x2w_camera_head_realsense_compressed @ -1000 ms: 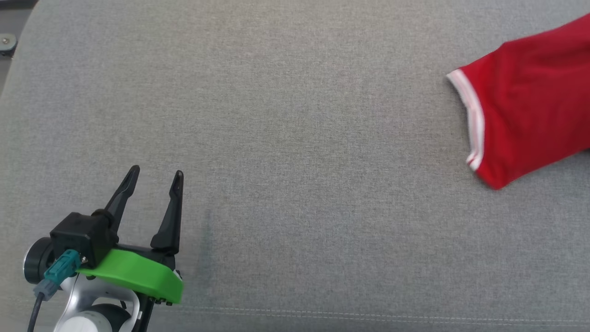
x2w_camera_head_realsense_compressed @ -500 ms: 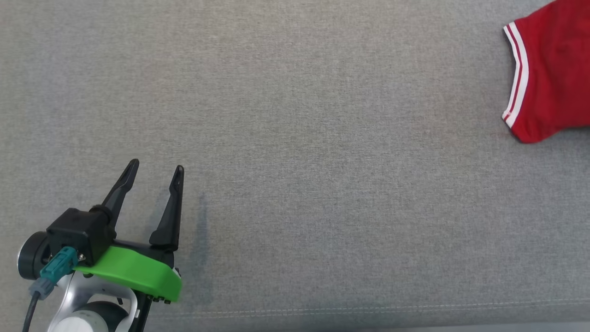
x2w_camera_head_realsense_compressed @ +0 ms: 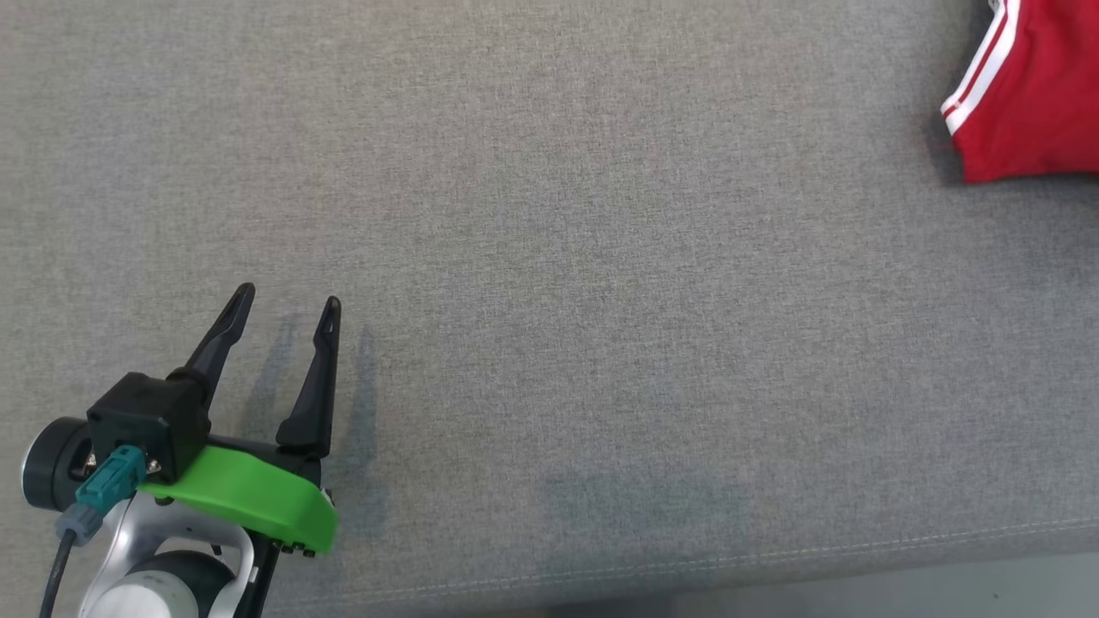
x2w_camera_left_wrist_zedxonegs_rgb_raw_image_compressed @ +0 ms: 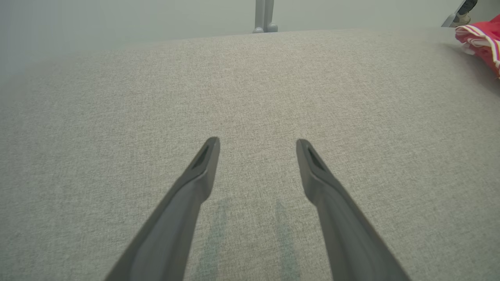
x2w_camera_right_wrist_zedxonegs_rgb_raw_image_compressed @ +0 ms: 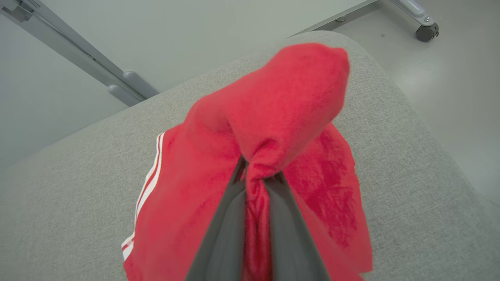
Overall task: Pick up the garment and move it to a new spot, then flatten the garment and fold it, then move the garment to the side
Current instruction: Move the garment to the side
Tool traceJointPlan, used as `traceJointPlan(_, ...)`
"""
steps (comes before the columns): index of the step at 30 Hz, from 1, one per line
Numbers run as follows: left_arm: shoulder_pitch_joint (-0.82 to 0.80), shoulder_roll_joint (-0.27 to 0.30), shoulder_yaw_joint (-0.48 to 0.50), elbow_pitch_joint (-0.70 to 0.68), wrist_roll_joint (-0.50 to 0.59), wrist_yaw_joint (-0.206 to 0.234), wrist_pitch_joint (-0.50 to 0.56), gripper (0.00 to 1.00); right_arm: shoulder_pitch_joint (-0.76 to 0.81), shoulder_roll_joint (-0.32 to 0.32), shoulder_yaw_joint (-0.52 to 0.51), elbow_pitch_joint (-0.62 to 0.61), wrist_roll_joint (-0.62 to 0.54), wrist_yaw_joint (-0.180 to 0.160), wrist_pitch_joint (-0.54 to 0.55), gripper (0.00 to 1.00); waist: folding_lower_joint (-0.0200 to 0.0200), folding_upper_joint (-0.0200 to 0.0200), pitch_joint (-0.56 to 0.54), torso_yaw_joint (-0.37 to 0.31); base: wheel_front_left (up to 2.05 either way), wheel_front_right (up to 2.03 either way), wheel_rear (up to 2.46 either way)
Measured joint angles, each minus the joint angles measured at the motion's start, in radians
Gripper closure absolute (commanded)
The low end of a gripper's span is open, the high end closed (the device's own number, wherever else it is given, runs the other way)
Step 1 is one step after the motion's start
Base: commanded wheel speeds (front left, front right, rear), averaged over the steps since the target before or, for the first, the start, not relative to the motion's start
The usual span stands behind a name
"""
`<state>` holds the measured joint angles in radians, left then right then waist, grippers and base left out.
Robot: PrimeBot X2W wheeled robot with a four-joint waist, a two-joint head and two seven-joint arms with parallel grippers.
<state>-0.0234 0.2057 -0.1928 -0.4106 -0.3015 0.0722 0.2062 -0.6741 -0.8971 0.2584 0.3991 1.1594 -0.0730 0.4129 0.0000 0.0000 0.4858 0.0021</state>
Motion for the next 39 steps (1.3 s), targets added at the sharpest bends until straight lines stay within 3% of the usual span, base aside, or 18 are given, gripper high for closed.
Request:
traceJointPlan(1,-0.001,0.0,0.0,-0.002,0.0,0.0,0.005,0.0,-0.003,0.005,0.001,0.006,-0.007,0.0,-0.013,0.95,0.0,0.0,0.006,-0.003,0.0,0.0,0.0)
traceJointPlan(3,-0.003,0.002,0.0,-0.01,0.002,0.0,0.01,0.0,-0.013,0.014,-0.001,0.031,-0.031,-0.008,-0.051,0.76,0.0,0.0,0.018,-0.008,0.0,0.0,0.0)
traceJointPlan(4,-0.007,0.002,0.0,-0.012,0.004,0.001,0.011,0.0,-0.016,0.016,-0.002,0.046,-0.042,-0.01,-0.067,0.53,0.0,0.0,0.024,-0.01,0.0,0.0,0.0)
traceJointPlan(5,-0.011,0.002,-0.002,-0.014,0.005,0.003,0.013,0.0,-0.016,0.017,-0.002,0.062,-0.058,-0.01,-0.088,0.0,0.0,0.0,0.03,-0.012,0.0,0.0,0.0)
traceJointPlan(9,-0.026,-0.002,-0.005,-0.015,0.006,0.004,0.013,0.0,-0.014,0.047,0.0,0.129,-0.098,-0.026,-0.161,0.0,0.0,0.0,0.048,-0.019,0.0,0.0,0.0)
traceJointPlan(18,-0.037,-0.006,0.001,-0.007,0.006,0.009,0.013,0.0,0.002,0.149,0.047,0.217,-0.142,-0.027,-0.265,0.0,0.0001,0.0,0.048,-0.034,0.0,0.0,0.0)
traceJointPlan(27,-0.045,-0.017,-0.005,0.031,-0.001,0.009,-0.004,0.0,0.033,0.179,0.073,0.304,-0.173,-0.035,-0.313,0.0,0.0,0.0,0.004,-0.049,0.0,0.0,0.0)
traceJointPlan(30,-0.051,-0.019,-0.004,0.053,-0.001,0.007,-0.022,0.0,0.033,0.181,0.063,0.306,-0.177,-0.03,-0.366,0.0,-0.0001,0.0,-0.019,-0.053,0.0,0.0,0.0)
traceJointPlan(35,-0.066,-0.034,0.013,0.091,-0.004,0.007,-0.07,0.0,0.035,0.172,0.049,0.256,-0.215,0.012,-0.509,0.0,0.0,0.0,-0.068,-0.057,0.0,0.0,0.0)
traceJointPlan(39,-0.062,-0.032,0.052,0.15,0.002,0.011,-0.098,0.0,0.063,0.167,0.052,0.203,-0.279,0.011,-0.632,0.0,-0.0001,0.0,-0.116,-0.057,0.0,0.0,0.0)
